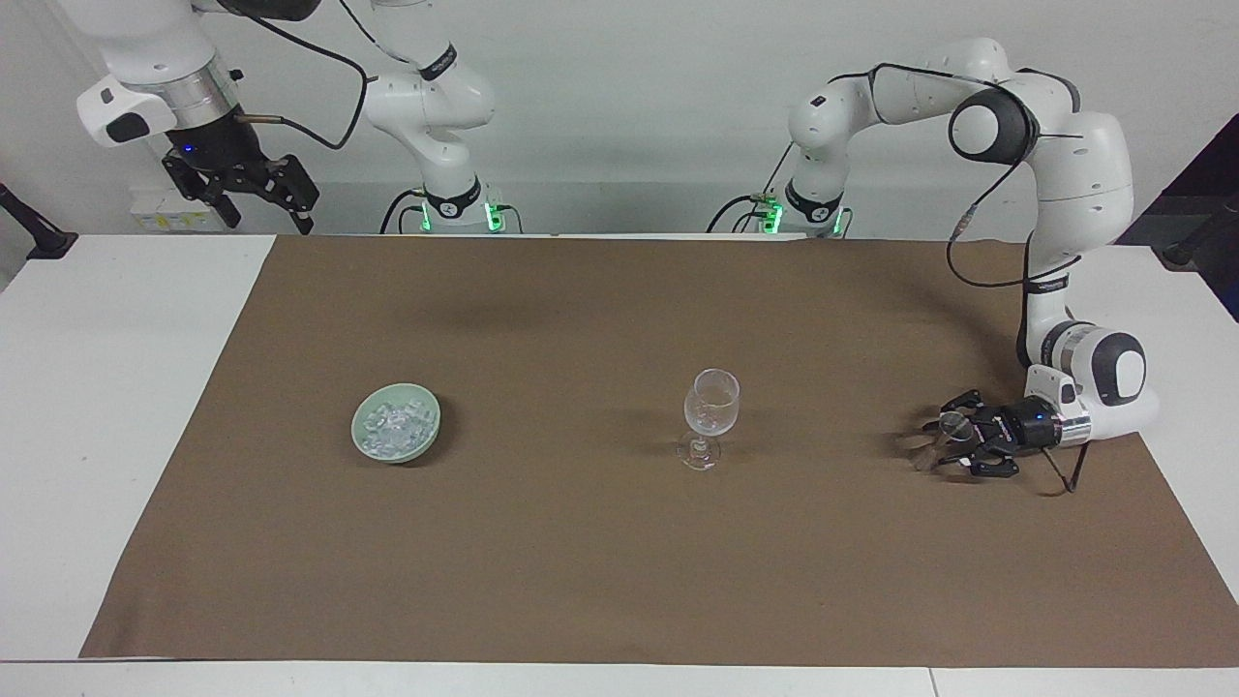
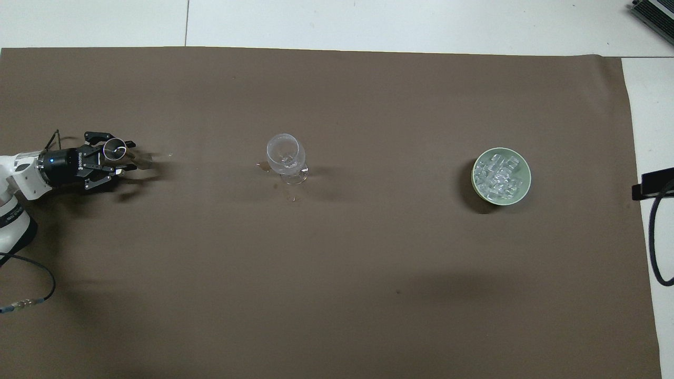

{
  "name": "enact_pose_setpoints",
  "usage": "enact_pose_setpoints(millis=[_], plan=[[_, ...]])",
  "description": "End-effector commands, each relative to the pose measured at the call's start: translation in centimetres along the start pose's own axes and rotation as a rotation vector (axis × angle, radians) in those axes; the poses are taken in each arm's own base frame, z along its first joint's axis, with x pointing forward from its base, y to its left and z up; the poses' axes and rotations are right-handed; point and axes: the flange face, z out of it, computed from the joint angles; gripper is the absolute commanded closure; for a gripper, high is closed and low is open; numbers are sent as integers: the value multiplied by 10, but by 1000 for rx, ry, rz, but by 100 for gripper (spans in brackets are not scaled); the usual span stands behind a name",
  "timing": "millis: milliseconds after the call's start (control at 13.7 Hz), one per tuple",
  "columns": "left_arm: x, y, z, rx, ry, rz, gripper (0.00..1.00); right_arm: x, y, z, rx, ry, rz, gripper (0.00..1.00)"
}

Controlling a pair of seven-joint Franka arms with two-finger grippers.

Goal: Pour wine and add ice with both arms
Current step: 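Reach the left gripper to the small silver cup and grasp it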

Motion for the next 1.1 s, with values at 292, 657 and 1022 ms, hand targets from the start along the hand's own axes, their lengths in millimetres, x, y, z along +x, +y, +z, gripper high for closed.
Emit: enact_pose_setpoints(millis=[292, 657, 1022], plan=[[-4, 1, 2, 5, 38, 12, 50, 0, 1, 0, -5, 8, -1, 0], [-4, 2, -1, 9, 41, 12, 68, 0, 1, 0, -5, 8, -1, 0], [-2, 2, -2, 8, 44, 13, 91, 0, 0, 0, -4, 8, -2, 0]])
